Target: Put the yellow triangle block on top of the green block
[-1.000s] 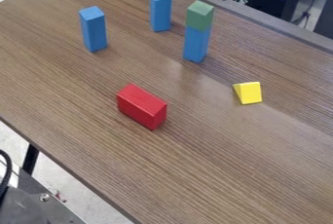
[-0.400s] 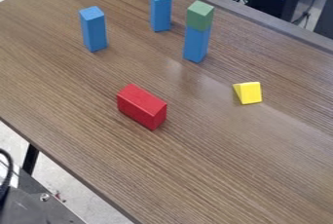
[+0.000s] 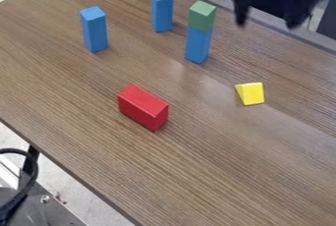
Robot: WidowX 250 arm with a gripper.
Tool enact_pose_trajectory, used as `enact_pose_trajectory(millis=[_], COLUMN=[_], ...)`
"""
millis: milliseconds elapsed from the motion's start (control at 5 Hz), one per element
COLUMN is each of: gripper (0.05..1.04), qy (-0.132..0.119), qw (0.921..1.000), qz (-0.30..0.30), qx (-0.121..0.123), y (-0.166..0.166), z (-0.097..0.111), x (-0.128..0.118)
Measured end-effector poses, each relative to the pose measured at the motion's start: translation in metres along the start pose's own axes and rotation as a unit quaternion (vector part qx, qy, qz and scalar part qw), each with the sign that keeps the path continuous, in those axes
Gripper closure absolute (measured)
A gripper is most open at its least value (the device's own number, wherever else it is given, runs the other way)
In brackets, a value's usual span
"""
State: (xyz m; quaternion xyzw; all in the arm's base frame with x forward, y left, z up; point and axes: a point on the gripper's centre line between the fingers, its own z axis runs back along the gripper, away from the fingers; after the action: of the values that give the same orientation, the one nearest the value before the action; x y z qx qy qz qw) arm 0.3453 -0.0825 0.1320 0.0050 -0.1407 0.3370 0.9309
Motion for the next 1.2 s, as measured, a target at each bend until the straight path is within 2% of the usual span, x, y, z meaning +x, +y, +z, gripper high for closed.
enact_pose_trajectory(millis=[200,400,600,800,1000,1200], gripper=[0.084,0.084,0.084,0.084,0.084,0.084], qy=[0.024,0.023,0.018,0.012,0.004,-0.004], qw=[0.9972,0.9965,0.9941,0.9925,0.9917,0.9918], qz=[0.07,0.078,0.089,0.085,0.075,0.063], qx=[0.005,-0.016,-0.059,-0.088,-0.105,-0.111], y=[-0.017,-0.014,-0.007,0.004,0.004,0.002], z=[-0.037,-0.058,-0.063,-0.072,-0.076,-0.075], x=[-0.022,-0.032,-0.035,-0.035,-0.035,-0.033])
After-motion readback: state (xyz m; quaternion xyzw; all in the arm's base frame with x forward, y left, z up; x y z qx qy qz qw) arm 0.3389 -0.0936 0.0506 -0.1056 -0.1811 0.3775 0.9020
